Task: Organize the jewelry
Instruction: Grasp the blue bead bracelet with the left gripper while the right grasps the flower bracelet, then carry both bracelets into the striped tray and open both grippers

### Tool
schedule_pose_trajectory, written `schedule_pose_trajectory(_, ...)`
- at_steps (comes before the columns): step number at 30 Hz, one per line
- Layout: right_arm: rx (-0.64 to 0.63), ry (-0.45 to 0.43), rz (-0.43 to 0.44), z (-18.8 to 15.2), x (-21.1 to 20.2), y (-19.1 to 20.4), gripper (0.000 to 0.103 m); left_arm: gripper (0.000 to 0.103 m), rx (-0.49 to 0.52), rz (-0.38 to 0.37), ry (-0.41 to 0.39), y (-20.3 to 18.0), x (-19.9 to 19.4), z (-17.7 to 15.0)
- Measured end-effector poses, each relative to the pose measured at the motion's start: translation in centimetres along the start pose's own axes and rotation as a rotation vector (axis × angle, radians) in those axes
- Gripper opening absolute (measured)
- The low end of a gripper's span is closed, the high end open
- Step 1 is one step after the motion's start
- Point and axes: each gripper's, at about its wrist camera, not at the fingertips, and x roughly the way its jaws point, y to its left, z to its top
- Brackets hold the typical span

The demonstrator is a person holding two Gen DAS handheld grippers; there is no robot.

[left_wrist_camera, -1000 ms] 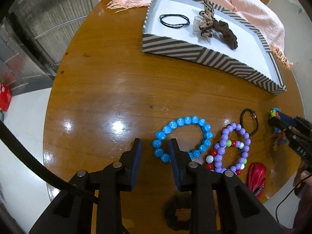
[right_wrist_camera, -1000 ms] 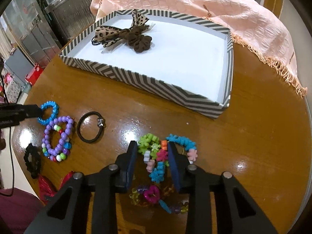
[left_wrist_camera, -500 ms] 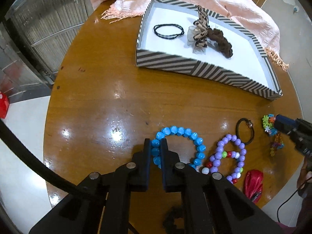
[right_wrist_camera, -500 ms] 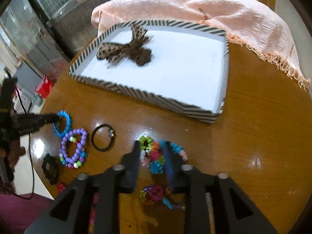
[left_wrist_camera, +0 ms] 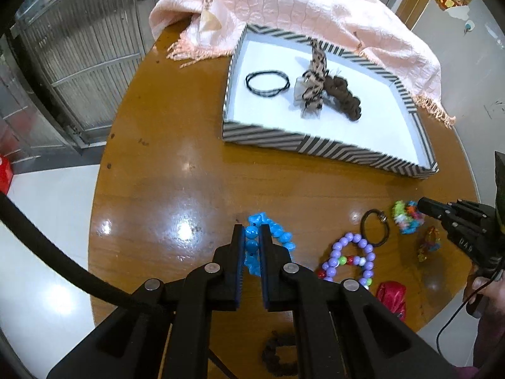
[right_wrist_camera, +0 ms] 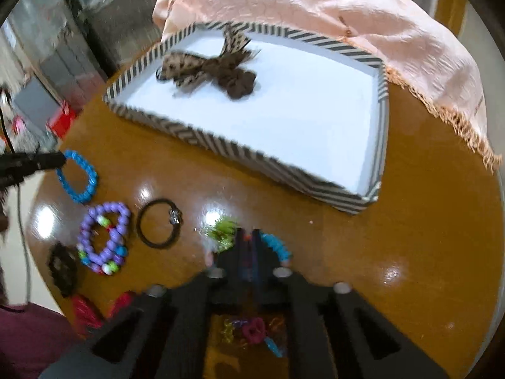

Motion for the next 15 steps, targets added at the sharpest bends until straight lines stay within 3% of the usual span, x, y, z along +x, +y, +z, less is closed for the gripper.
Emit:
schedule_pose_trajectory(7, 0.053, -0.013, 0.058, 0.6, -1.3, -1.2, 0.0, 0.008, -0.003, -0.02, -0.046, 0.0, -1.8, 1.3)
schedule_pose_trajectory(9, 0.056, 0.019, 0.045, 0.3, -0.6, -1.0, 0.012, 0.008, -0.001, -0.021, -0.05, -0.1, -1.9, 1.5)
schedule_pose_trajectory(11, 0.038, 0.048, 0.017, -0.5, 0.2, -0.6, 0.043, 0.008, 0.002, -0.024, -0.051, -0.2, -2.0, 1.6)
schedule_pose_trajectory(14, 0.01, 0.067, -0.049, -1.0, 1.3, -0.1, 0.043, 0.008, 0.005, -0.028, -0.047, -0.4, -1.9, 1.6)
schedule_pose_trajectory(15, 0.038, 0.049, -0.028, -1.0, 1.5, -0.3, 0.044, 0.008, 0.006, -0.03, -0.047, -0.5, -1.9, 1.6)
